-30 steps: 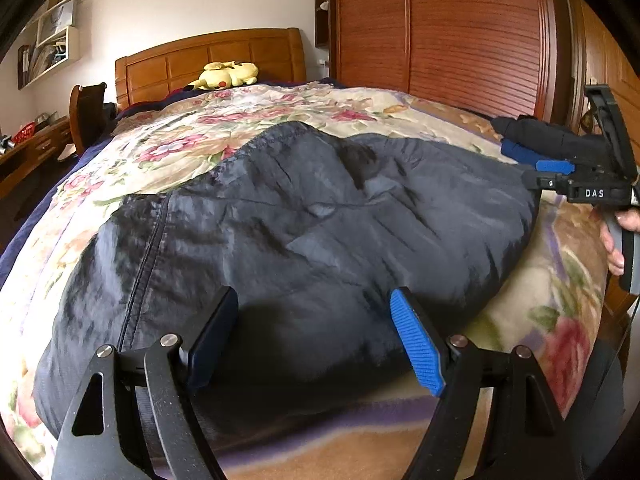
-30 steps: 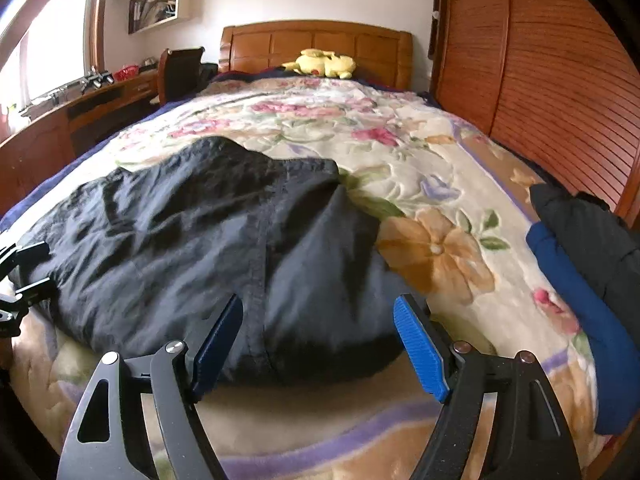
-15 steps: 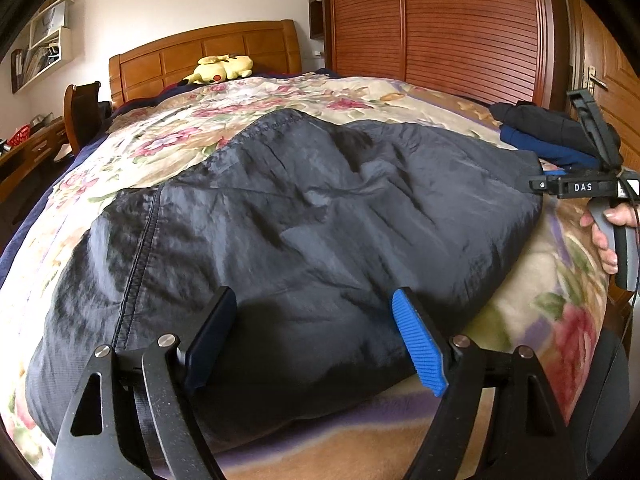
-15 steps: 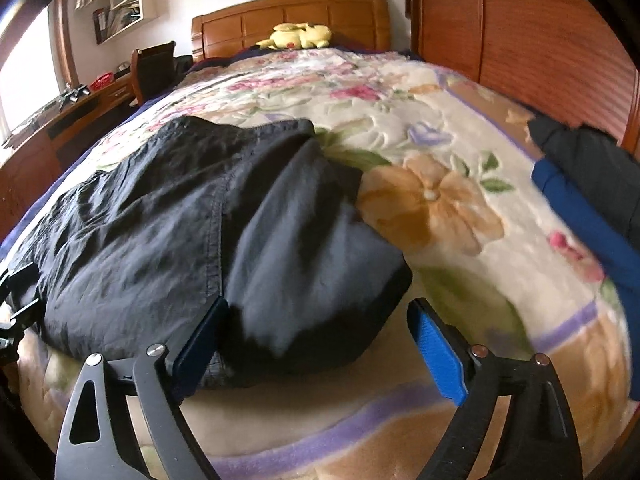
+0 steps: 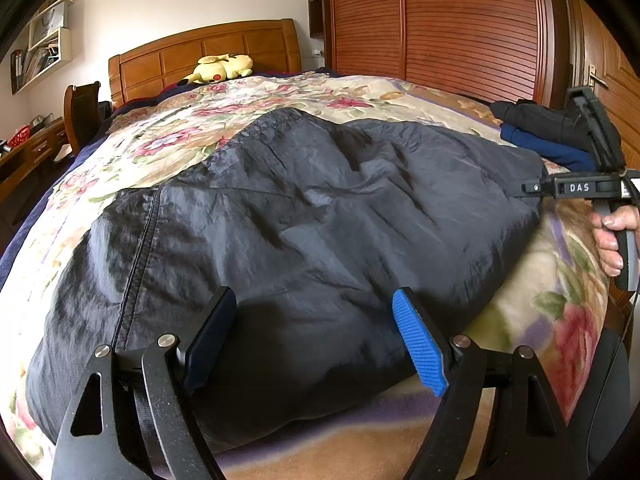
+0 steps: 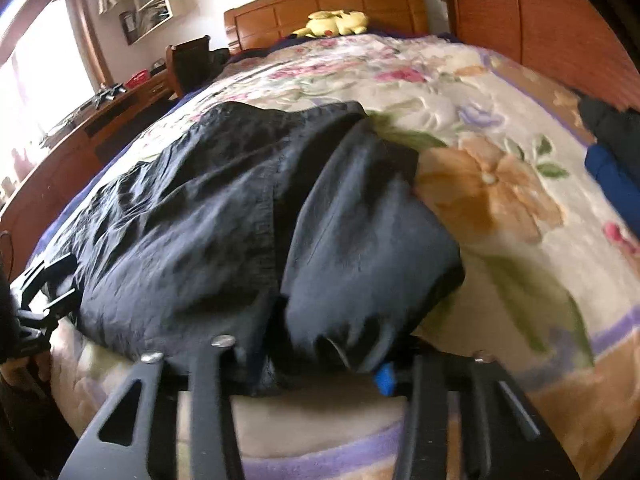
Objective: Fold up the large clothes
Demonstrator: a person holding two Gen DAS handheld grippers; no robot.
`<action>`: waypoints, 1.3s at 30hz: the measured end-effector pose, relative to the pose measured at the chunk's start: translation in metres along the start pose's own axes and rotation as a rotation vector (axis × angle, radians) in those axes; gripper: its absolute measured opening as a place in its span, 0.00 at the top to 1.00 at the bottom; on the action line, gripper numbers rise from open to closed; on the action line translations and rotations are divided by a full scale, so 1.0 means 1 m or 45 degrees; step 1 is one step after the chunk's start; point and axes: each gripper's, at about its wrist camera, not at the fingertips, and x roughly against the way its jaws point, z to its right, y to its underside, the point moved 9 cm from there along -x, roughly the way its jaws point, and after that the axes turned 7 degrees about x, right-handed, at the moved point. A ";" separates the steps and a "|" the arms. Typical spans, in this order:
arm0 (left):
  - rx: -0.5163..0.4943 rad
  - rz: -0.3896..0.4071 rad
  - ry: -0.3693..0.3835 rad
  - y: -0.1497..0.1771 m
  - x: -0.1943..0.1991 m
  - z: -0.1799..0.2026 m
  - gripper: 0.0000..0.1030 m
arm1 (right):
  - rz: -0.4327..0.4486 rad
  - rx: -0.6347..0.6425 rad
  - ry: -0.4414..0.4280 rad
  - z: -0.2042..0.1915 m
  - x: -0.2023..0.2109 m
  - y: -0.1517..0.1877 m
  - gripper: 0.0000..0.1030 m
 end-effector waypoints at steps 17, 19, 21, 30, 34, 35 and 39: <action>0.042 0.041 0.021 -0.006 0.022 -0.013 0.21 | 0.255 0.218 0.004 -0.061 0.062 -0.059 0.84; 0.062 0.066 0.020 -0.008 0.031 -0.021 0.21 | 0.260 0.241 -0.001 -0.068 0.061 -0.064 0.85; 0.086 0.082 0.018 -0.008 0.038 -0.030 0.21 | 0.267 0.267 -0.005 -0.078 0.062 -0.068 0.86; 0.193 0.155 -0.020 -0.007 0.072 -0.079 0.21 | 0.290 0.440 -0.059 -0.137 0.054 -0.085 0.88; 0.222 0.172 -0.041 0.002 0.086 -0.096 0.21 | 0.290 0.527 -0.100 -0.171 0.047 -0.088 0.89; 0.227 0.172 -0.048 0.004 0.088 -0.101 0.21 | 0.290 0.541 -0.115 -0.176 0.045 -0.089 0.90; 0.247 0.169 -0.105 0.016 0.096 -0.126 0.21 | 0.297 0.593 -0.181 -0.204 0.034 -0.096 0.90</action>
